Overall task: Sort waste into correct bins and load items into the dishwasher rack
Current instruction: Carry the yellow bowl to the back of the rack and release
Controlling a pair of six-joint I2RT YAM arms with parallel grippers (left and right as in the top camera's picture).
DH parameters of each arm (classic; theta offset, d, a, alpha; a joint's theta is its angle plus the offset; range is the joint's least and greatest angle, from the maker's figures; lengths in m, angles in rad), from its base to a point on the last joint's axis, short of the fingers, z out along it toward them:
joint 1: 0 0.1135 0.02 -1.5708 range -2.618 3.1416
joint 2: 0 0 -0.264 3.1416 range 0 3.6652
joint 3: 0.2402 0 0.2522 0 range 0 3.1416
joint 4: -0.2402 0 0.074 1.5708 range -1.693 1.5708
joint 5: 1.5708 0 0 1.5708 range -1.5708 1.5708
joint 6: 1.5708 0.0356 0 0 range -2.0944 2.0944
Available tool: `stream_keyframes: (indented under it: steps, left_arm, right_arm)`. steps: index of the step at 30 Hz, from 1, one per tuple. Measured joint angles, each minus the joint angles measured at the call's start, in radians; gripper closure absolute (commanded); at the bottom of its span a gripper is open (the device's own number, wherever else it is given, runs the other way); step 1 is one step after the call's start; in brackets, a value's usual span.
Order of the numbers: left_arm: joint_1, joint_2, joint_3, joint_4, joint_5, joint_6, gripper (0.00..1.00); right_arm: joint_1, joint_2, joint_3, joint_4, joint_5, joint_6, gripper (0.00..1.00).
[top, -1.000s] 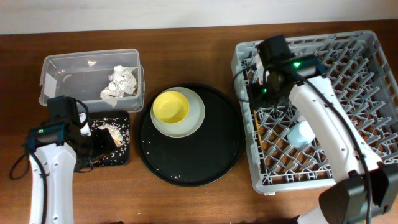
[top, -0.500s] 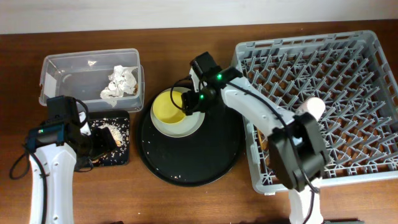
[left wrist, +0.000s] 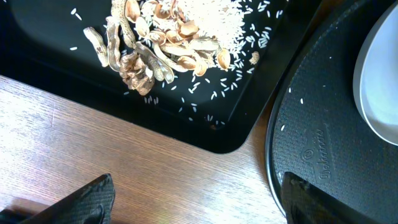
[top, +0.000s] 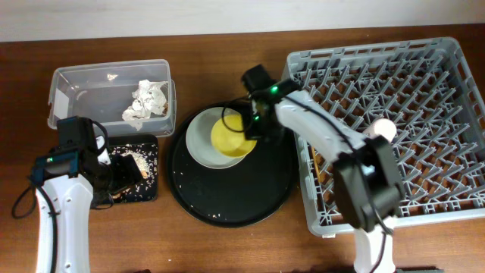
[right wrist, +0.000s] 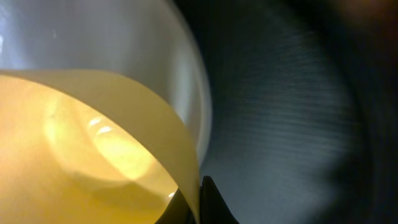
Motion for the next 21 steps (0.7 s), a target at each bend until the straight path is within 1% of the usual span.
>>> stream_keyframes:
  steps: [3,4,5,7,8,11,13,15,17,21]
  left_arm:
    - [0.0,0.0,0.0,0.002,0.0,0.0,0.13]
    - [0.0,0.0,0.0,0.002,0.0,0.0,0.08]
    - [0.0,0.0,0.0,0.002,0.0,0.0,0.06]
    - [0.0,0.0,0.0,0.002,0.0,0.0,0.05]
    - [0.0,0.0,0.0,0.005,0.0,0.0,0.05]
    - [0.0,0.0,0.0,0.006,0.0,0.0,0.05]
    - [0.0,0.0,0.0,0.006,0.0,0.0,0.05]
    - [0.0,0.0,0.0,0.006,0.0,0.0,0.05]
    - [0.0,0.0,0.0,0.007,0.0,0.0,0.05]
    - [0.0,0.0,0.0,0.006,0.0,0.0,0.05]
  right_arm:
    - [-0.063,-0.201,0.0,-0.018,0.132,-0.075,0.96]
    - [-0.096,-0.284,0.0,-0.013,0.202,-0.111,0.96]
    - [-0.13,-0.341,0.0,0.0,0.263,-0.154,0.96]
    - [-0.225,-0.388,0.002,0.037,0.386,-0.283,0.96]
    - [-0.274,-0.381,0.002,0.066,0.475,-0.325,0.96]
    - [-0.372,-0.377,-0.001,0.196,0.695,-0.381,0.96]
    - [-0.419,-0.357,-0.001,0.269,0.819,-0.443,0.96]
    - [-0.435,-0.288,-0.001,0.299,0.986,-0.477,0.96]
    - [-0.436,-0.203,-0.001,0.298,1.071,-0.487,0.96]
    - [-0.411,-0.058,-0.001,0.298,1.163,-0.49,0.96]
